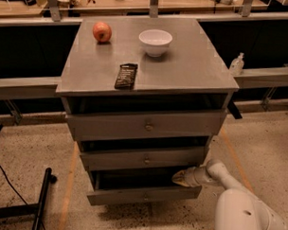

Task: Open bottom drawer

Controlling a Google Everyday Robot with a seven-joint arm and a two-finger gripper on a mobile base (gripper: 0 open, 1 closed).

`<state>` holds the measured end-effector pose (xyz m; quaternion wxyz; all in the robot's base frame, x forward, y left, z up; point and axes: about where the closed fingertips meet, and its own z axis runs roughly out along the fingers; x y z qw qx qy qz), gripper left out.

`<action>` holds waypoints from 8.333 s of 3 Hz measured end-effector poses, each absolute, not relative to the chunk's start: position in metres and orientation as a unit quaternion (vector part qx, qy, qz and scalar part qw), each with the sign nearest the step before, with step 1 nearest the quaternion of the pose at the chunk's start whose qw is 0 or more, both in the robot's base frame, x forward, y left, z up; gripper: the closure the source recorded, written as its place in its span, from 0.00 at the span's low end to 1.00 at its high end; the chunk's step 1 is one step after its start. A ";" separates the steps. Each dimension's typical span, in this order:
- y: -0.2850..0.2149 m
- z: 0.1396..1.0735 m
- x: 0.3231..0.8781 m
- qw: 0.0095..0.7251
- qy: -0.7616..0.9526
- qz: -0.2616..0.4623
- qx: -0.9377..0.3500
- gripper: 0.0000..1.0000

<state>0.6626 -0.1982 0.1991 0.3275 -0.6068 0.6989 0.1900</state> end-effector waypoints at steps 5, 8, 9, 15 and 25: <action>-0.199 0.183 0.660 0.310 0.707 0.205 -0.601 1.00; -0.199 0.183 0.660 0.310 0.707 0.205 -0.601 1.00; -0.199 0.183 0.660 0.310 0.707 0.205 -0.601 1.00; -0.199 0.183 0.660 0.309 0.707 0.205 -0.602 0.45; -0.203 0.177 0.624 0.222 0.713 0.199 -0.635 1.00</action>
Offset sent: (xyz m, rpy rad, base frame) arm -0.0103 -0.0106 -0.0392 0.0203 0.1062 0.0116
